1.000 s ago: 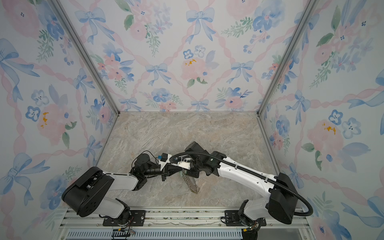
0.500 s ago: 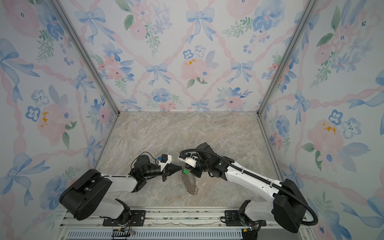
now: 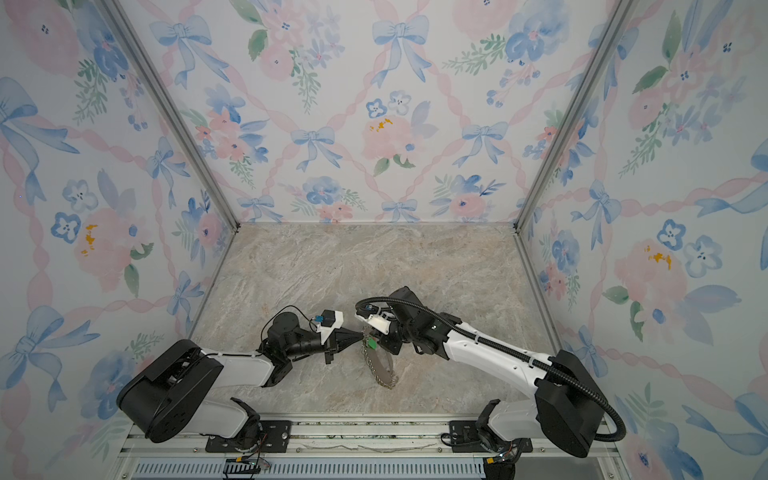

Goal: Put the keys on the keyring

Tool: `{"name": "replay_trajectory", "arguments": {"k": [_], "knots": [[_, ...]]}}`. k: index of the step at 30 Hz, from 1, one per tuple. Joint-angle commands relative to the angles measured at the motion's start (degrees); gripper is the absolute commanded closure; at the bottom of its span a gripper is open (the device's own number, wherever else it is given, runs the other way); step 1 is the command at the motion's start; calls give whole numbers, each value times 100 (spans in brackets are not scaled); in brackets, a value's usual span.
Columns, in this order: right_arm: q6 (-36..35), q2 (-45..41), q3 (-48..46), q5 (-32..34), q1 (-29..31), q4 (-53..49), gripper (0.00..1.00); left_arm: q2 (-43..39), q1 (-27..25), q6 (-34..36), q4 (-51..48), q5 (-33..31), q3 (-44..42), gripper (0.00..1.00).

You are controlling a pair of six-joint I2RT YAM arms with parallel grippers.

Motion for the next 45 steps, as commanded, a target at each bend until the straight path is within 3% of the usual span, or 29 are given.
{"name": "replay_trajectory", "arguments": {"k": [1, 7, 12, 20, 24, 31, 45], "knots": [[94, -210, -79, 44, 132, 127, 81, -130, -35, 59, 309, -65, -57, 100], [59, -642, -142, 164, 118, -12, 77, -167, -42, 71, 395, -179, -119, 100], [109, -446, -151, 144, 275, 109, 76, -156, -73, 45, 626, -172, -170, 100], [192, -26, -118, 222, 248, 296, 84, -104, -119, 5, 842, -11, -197, 100], [121, -34, -112, -47, 288, 265, 89, -51, -121, 9, 898, -61, -207, 100], [282, -275, -154, 537, 266, 90, 82, 8, -121, 38, 970, -209, -227, 100], [305, -309, -190, 542, 449, 129, 81, -28, -121, 76, 1041, -223, -246, 100]]}}
